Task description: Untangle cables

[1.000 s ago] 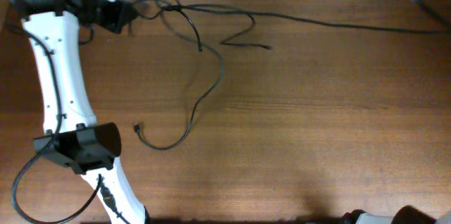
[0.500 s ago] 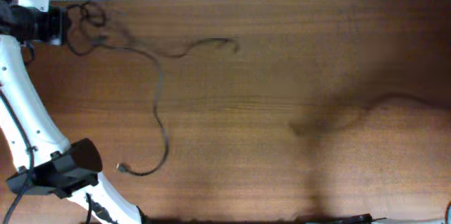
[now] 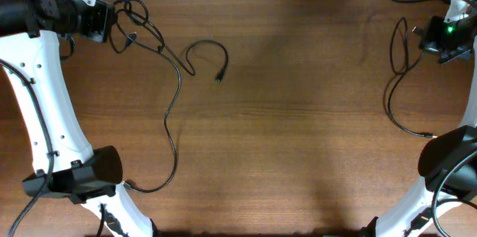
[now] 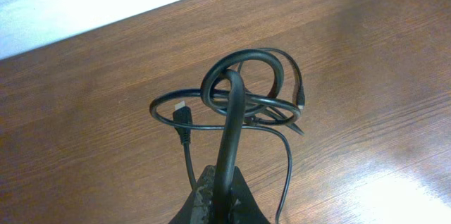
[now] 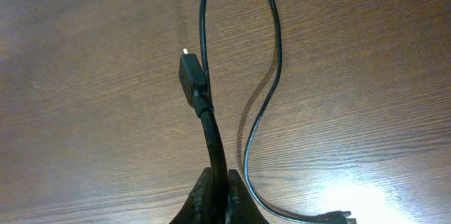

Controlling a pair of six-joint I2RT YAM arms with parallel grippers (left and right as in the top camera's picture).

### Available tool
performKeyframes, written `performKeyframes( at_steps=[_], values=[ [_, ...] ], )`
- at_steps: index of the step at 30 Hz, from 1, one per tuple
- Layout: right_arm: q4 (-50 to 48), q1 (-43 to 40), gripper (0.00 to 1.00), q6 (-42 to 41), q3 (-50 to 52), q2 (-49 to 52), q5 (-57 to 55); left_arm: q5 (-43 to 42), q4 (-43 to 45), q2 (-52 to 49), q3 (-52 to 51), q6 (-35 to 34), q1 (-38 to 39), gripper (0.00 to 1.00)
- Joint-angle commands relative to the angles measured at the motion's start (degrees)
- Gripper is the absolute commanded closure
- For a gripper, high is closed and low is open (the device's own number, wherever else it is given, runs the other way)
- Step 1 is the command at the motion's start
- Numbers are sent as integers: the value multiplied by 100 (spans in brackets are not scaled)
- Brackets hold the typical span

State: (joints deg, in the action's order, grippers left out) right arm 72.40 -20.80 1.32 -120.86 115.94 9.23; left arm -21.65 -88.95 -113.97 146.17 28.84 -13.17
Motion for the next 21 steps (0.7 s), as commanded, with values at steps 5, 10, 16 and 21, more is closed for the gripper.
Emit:
performKeyframes(
  at_steps=[5, 10, 16, 21],
  values=[
    [-166, 483, 4, 1458, -42, -155, -363, -105, 33, 199, 57, -50, 365, 100],
    [-400, 308, 4, 1602, 258, -107, -92, -107, -39, 199, 57, -52, 365, 100],
    [-2004, -94, 4, 1434, 2308, 70, 245, -107, -136, 199, 57, -52, 365, 100],
    [-988, 857, 4, 1502, 1980, -1364, 433, -131, -188, 199, 57, -55, 365, 100]
  ],
)
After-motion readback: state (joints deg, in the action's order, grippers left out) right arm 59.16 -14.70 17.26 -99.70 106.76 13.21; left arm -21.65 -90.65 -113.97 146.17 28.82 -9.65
